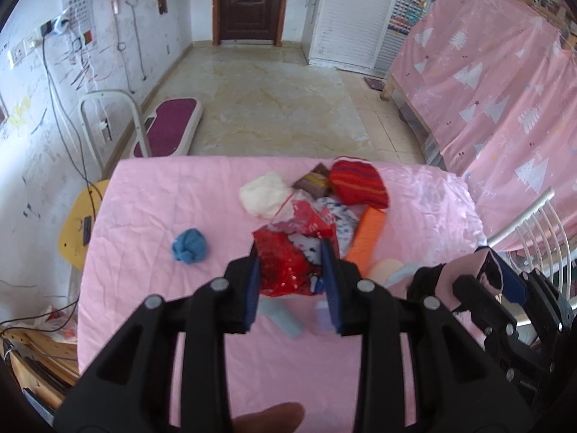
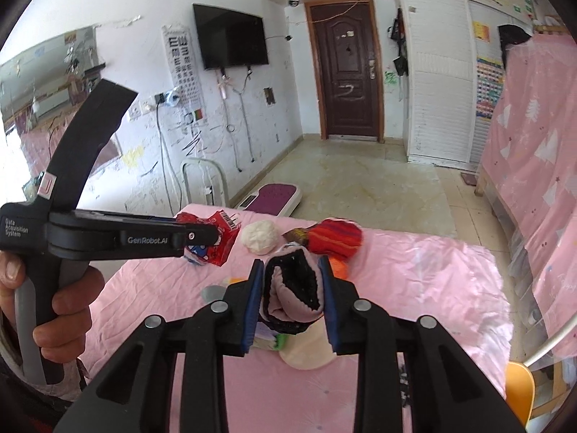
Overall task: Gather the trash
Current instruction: 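Carry the red snack bag and pink-and-black sock toward the orange bin, then open both tools over the orange bin to drop the items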
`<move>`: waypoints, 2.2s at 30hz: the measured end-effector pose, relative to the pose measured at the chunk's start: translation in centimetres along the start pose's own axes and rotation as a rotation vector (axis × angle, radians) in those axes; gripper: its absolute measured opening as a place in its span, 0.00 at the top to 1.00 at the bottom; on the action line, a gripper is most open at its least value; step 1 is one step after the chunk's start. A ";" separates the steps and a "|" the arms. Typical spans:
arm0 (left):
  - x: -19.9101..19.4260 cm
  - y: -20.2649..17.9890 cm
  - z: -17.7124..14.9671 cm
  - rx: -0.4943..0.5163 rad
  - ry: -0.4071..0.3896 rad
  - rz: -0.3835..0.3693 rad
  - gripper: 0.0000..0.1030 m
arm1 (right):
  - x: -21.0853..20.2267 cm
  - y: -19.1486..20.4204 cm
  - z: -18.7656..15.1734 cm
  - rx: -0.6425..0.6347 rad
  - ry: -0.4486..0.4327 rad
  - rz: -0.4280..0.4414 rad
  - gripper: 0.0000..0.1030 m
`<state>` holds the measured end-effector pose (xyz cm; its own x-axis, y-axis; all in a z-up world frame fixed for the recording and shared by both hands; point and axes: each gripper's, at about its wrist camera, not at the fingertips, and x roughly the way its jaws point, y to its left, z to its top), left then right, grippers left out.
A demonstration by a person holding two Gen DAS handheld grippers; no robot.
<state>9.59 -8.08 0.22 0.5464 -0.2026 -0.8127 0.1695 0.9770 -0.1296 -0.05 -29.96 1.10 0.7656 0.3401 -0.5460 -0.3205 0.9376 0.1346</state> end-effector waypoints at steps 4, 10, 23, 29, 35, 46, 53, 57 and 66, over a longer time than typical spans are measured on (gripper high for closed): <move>-0.3 -2.4 0.0 0.039 -0.003 -0.006 0.72 | -1.9 -1.8 -0.3 0.029 -0.032 -0.020 0.81; -0.2 -6.3 -0.4 0.108 0.004 -0.022 0.72 | -4.6 -5.0 -1.3 0.089 -0.066 -0.068 0.81; 0.6 -14.1 -1.9 0.263 0.033 -0.067 0.72 | -11.0 -12.2 -4.9 0.217 -0.145 -0.224 0.81; 0.8 -18.1 -3.1 0.347 0.038 -0.116 0.72 | -13.4 -15.7 -7.2 0.260 -0.155 -0.321 0.81; 1.0 -22.0 -4.1 0.423 0.051 -0.174 0.72 | -14.5 -19.3 -9.9 0.304 -0.138 -0.389 0.81; 2.3 -29.2 -6.0 0.550 0.091 -0.213 0.72 | -14.7 -23.1 -14.3 0.343 -0.074 -0.478 0.81; 3.1 -32.4 -6.7 0.585 0.119 -0.232 0.72 | -14.3 -24.6 -15.9 0.380 -0.028 -0.454 0.75; 3.5 -34.2 -7.3 0.600 0.155 -0.253 0.68 | -15.0 -25.7 -16.1 0.412 -0.045 -0.462 0.48; 2.6 -34.8 -7.6 0.615 0.146 -0.281 0.61 | -16.3 -26.1 -15.9 0.452 -0.089 -0.480 0.41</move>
<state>-1.08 -42.14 -1.70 0.3046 -0.3896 -0.8691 0.7466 0.6643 -0.0361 -13.05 -61.13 -6.67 0.8143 -0.1366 -0.5641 0.3182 0.9179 0.2371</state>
